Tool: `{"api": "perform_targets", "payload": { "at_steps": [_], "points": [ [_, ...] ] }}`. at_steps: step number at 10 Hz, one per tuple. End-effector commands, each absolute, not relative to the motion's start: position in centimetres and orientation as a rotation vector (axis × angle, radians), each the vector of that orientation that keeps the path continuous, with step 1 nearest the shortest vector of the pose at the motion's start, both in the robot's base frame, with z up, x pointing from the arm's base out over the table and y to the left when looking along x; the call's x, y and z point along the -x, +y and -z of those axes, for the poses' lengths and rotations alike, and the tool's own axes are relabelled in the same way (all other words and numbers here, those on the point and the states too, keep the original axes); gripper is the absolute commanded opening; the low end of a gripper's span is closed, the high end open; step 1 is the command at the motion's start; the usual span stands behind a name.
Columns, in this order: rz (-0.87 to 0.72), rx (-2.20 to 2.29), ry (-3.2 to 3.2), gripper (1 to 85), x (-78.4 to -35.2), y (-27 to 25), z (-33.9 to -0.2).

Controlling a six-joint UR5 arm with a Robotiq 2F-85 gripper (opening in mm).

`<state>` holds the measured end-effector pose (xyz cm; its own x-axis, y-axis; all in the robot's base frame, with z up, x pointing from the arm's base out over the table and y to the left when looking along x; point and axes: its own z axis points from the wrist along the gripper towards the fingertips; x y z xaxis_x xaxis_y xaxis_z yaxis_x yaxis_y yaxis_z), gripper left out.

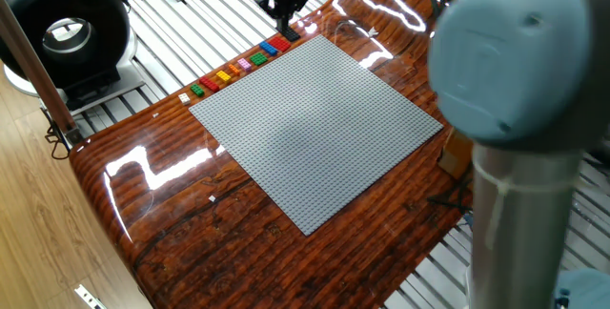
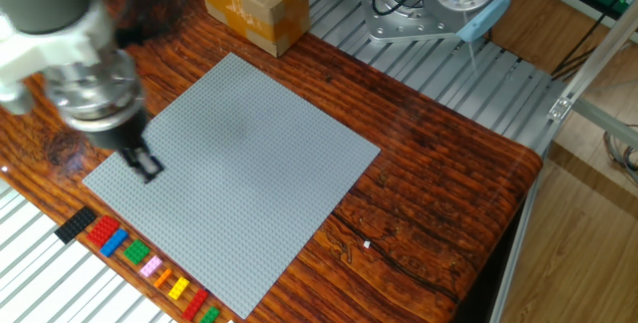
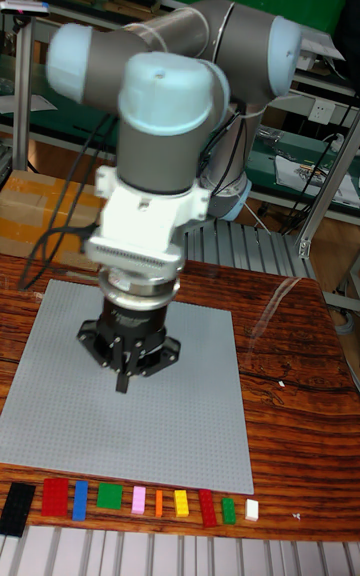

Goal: Build with small Lego blocks

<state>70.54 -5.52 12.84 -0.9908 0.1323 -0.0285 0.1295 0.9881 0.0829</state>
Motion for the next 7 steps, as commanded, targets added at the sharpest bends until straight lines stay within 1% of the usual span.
{"api": "perform_targets", "payload": {
  "at_steps": [1,3,6,7],
  "points": [
    [-0.154,-0.154,3.098,1.0,-73.04,-7.11,-11.72],
    [-0.091,-0.169,3.092,1.0,-74.03,-7.9,-10.98],
    [-0.131,-0.225,3.104,1.0,-73.31,-7.31,-11.1],
    [-0.108,-0.301,3.1,1.0,-73.28,-7.71,-11.07]
  ]
}}
